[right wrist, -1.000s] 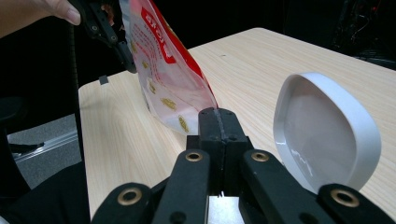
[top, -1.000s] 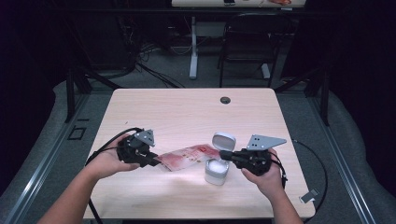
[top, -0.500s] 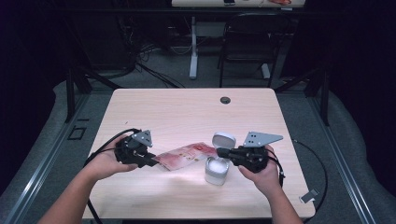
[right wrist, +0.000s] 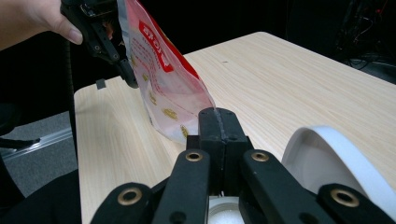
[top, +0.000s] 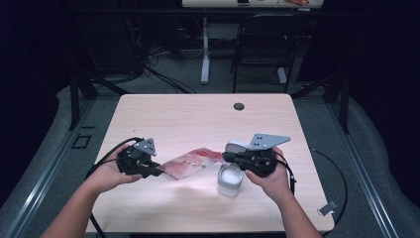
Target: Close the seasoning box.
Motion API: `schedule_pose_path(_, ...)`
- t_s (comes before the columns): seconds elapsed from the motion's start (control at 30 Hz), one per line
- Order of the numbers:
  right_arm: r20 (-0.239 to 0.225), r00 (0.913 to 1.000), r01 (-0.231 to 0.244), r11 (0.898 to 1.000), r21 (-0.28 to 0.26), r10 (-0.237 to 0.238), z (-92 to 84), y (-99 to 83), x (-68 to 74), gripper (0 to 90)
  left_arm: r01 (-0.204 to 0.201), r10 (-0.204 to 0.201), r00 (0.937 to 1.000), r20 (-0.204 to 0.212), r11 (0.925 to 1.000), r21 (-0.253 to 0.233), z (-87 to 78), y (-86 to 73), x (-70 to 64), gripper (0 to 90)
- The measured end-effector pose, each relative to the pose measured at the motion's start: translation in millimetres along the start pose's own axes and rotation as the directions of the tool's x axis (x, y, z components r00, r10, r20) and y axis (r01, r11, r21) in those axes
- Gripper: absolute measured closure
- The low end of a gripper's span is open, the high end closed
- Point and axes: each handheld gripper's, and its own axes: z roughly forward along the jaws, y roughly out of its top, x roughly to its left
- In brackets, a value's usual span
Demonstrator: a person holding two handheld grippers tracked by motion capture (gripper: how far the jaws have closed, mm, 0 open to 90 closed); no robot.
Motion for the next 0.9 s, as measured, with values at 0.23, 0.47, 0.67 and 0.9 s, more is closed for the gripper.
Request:
schedule_pose_path(0.23,0.005,0.9998,0.018,0.999,0.039,-0.018,12.5,4.3,0.6,90.0,0.032,-0.032,0.9995,-0.009,0.9995,0.006,9.3,-11.1,4.5,77.1)
schedule_pose_path(0.47,0.002,0.9995,0.032,0.998,0.053,-0.033,21.6,8.8,3.3,90.0,0.057,-0.057,0.9983,-0.011,0.9984,-0.005,23.8,-21.0,7.6,77.0)
schedule_pose_path(0.67,0.013,0.9991,0.039,0.997,0.069,-0.040,26.6,10.8,3.6,90.0,0.079,-0.079,0.9968,-0.002,0.9966,-0.021,33.6,-26.9,8.6,77.0)
schedule_pose_path(0.9,0.019,0.9986,0.049,0.996,0.072,-0.050,28.7,13.8,5.2,90.0,0.084,-0.084,0.9965,0.000,0.9962,-0.023,41.4,-28.1,7.9,77.0)
